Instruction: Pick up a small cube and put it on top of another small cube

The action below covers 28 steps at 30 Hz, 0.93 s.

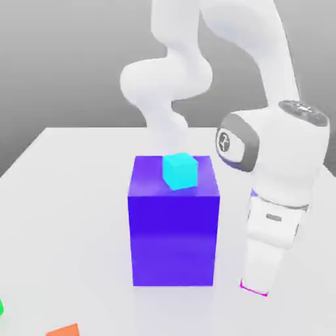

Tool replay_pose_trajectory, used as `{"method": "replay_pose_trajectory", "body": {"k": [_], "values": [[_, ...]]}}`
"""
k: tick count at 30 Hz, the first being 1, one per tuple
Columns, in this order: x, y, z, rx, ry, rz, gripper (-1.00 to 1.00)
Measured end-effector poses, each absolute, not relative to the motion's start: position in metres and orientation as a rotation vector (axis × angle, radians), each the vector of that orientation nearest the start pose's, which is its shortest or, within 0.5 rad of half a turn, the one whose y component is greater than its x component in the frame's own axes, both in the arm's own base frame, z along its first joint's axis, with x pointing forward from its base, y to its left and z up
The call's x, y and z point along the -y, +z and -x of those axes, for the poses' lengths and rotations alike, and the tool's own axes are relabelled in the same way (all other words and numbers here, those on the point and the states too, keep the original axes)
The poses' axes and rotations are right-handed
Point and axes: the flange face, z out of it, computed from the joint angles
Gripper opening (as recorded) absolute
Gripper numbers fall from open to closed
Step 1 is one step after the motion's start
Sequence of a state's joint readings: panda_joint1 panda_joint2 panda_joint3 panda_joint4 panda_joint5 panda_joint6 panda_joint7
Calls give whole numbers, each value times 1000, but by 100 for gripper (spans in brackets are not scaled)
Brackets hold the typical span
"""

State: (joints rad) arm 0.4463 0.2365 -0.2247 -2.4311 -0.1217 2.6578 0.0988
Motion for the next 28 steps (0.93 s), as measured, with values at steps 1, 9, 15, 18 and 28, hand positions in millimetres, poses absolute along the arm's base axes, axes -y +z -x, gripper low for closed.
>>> {"method": "replay_pose_trajectory", "body": {"k": [1,9,15,18,28], "values": [[-87,213,-487,314,-8,3233,-100],[90,221,-523,-224,44,3212,-100],[226,231,-509,-586,43,3132,-100],[291,236,-490,-749,29,3078,-100],[338,188,-462,-885,1,3014,100]]}}
